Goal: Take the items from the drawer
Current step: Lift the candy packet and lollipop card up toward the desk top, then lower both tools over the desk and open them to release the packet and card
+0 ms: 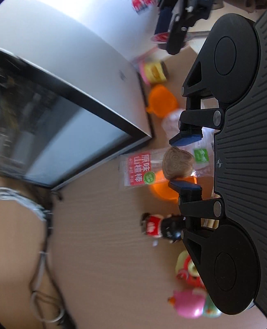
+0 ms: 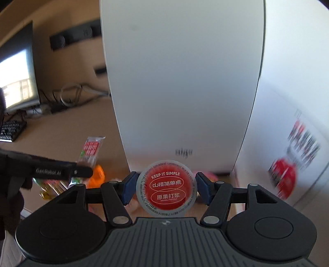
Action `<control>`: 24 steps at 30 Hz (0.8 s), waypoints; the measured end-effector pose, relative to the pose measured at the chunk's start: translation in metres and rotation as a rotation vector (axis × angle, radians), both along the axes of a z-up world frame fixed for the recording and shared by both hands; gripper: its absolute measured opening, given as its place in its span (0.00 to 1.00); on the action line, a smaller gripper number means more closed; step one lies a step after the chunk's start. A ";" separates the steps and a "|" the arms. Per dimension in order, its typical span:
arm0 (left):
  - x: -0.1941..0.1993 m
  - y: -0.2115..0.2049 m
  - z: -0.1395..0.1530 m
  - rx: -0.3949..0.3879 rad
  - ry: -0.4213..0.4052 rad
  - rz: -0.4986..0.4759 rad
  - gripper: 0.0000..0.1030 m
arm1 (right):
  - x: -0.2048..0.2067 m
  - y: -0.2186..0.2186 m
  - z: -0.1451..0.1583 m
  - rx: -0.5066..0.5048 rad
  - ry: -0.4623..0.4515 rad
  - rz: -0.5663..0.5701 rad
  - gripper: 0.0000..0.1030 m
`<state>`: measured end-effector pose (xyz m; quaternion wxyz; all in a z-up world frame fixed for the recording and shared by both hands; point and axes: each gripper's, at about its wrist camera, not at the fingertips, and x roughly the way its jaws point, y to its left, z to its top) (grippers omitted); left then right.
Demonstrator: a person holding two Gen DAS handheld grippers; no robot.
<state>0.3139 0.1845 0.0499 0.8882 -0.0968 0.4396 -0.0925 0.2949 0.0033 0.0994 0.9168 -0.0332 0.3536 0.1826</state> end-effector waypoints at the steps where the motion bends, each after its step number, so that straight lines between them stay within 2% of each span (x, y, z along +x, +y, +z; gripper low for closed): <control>1: 0.003 0.000 -0.008 0.015 0.013 -0.001 0.32 | 0.004 0.001 -0.009 0.005 0.024 0.004 0.60; 3: 0.007 -0.003 -0.015 0.053 0.027 0.002 0.34 | 0.010 0.007 -0.022 0.001 0.047 0.027 0.60; 4: 0.007 -0.002 -0.016 0.048 0.025 0.004 0.35 | 0.010 0.011 -0.027 -0.007 0.048 0.045 0.60; 7: -0.006 0.012 -0.003 -0.016 0.001 0.036 0.35 | 0.009 0.030 -0.034 -0.054 0.023 0.107 0.60; 10: -0.024 0.021 0.014 -0.049 -0.037 0.074 0.35 | 0.005 0.043 -0.028 -0.089 -0.017 0.167 0.60; 19: -0.049 0.037 0.030 0.054 -0.026 0.141 0.35 | 0.008 0.096 -0.032 -0.140 -0.062 0.369 0.60; 24: -0.067 0.055 0.032 0.046 -0.016 0.198 0.35 | 0.015 0.121 -0.046 -0.221 -0.126 0.444 0.60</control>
